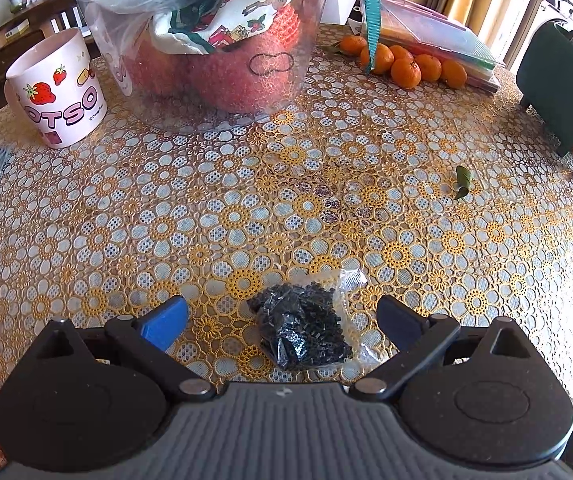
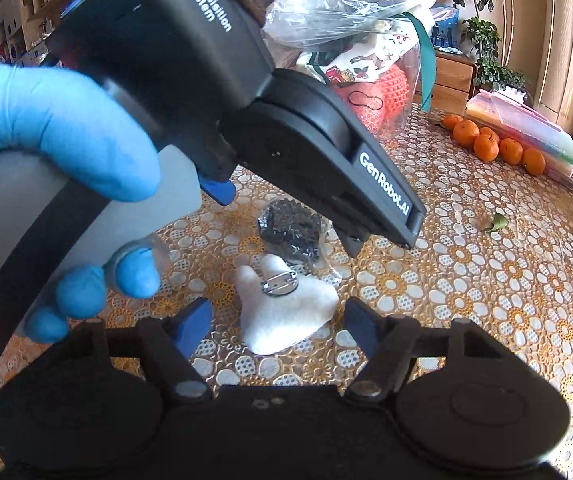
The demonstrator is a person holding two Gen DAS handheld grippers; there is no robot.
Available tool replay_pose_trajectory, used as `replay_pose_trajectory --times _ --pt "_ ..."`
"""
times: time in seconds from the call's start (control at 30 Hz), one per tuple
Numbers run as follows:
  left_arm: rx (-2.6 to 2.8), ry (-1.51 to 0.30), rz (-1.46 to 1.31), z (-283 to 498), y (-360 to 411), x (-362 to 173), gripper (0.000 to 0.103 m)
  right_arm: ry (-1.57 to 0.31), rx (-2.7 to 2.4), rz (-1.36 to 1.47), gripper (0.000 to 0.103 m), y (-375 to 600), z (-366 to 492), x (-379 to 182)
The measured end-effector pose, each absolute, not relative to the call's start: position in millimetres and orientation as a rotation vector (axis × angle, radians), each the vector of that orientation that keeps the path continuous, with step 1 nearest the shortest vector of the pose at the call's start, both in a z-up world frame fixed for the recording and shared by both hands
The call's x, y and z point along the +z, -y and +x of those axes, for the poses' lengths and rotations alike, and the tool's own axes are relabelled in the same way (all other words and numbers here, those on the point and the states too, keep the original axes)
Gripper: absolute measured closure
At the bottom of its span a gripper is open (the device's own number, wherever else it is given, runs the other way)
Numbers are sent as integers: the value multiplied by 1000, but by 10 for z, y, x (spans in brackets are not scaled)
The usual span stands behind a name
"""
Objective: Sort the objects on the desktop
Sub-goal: 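Close left tool on black packet while right tool closes on white figurine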
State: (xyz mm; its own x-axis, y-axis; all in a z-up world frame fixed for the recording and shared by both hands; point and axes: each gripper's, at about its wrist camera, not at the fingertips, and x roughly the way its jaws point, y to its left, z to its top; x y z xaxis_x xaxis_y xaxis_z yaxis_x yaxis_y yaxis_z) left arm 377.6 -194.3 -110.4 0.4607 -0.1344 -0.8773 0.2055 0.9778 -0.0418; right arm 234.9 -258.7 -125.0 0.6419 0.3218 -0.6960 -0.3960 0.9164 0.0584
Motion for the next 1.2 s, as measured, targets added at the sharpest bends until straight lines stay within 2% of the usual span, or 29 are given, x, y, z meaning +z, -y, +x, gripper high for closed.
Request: replay_pose_trajectory --times 0.17,0.33,0.5,0.73,1.2 --pt "-218 -1070 87 3762 1958 -1112 17 -765 397 -103 34 2588 2350 -1252" --pt "-231 -1047 112 3723 1986 -1079 37 -765 383 -111 42 2595 2370 -1245" --pt "-243 -1036 129 3693 2003 -1055 48 -764 362 -121 50 2600 2338 -1231" --pt "-239 -1015 132 3640 1958 -1009 56 -777 347 -140 54 2587 2340 -1205" --pt "-219 -992 103 3418 1700 -746 60 -765 330 -136 55 2610 2118 -1015"
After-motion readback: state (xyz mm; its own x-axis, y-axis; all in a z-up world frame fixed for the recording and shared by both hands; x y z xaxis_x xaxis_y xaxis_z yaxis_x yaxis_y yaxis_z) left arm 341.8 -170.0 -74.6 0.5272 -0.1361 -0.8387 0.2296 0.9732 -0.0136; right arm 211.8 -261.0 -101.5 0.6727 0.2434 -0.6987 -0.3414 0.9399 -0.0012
